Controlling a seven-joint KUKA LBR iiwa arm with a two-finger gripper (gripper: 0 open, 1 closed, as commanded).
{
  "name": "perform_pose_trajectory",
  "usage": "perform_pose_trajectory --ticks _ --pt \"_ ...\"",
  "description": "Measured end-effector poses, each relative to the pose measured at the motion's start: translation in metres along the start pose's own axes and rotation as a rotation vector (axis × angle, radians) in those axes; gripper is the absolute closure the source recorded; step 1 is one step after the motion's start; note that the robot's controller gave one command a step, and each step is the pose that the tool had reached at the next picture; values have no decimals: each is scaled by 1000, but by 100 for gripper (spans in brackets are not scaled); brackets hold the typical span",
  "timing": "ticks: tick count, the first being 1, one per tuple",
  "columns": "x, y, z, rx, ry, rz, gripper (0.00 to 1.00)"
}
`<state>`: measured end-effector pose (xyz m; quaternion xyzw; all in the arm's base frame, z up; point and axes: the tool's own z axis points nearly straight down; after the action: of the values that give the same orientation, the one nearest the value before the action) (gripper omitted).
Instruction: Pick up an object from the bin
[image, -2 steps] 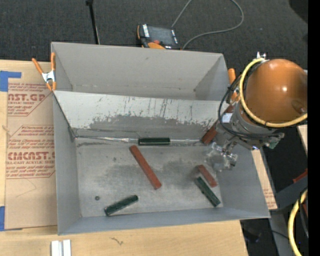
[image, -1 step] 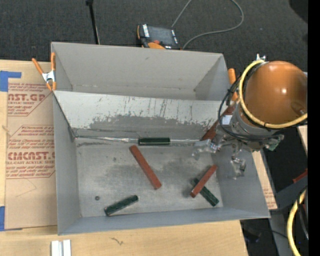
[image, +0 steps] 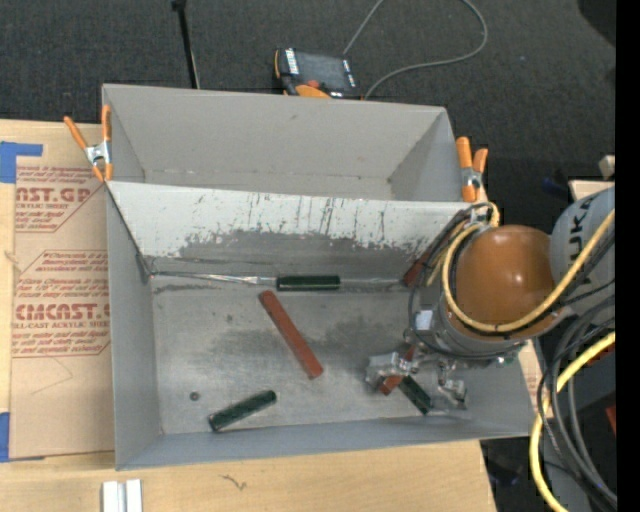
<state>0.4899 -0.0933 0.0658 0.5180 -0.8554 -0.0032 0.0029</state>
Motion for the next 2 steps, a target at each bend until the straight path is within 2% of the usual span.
perform_pose_trajectory --ticks 1,2 --pt "-21 -32 -4 10 -5 -39 0" --pt "-21 -31 -4 8 -5 -39 100"
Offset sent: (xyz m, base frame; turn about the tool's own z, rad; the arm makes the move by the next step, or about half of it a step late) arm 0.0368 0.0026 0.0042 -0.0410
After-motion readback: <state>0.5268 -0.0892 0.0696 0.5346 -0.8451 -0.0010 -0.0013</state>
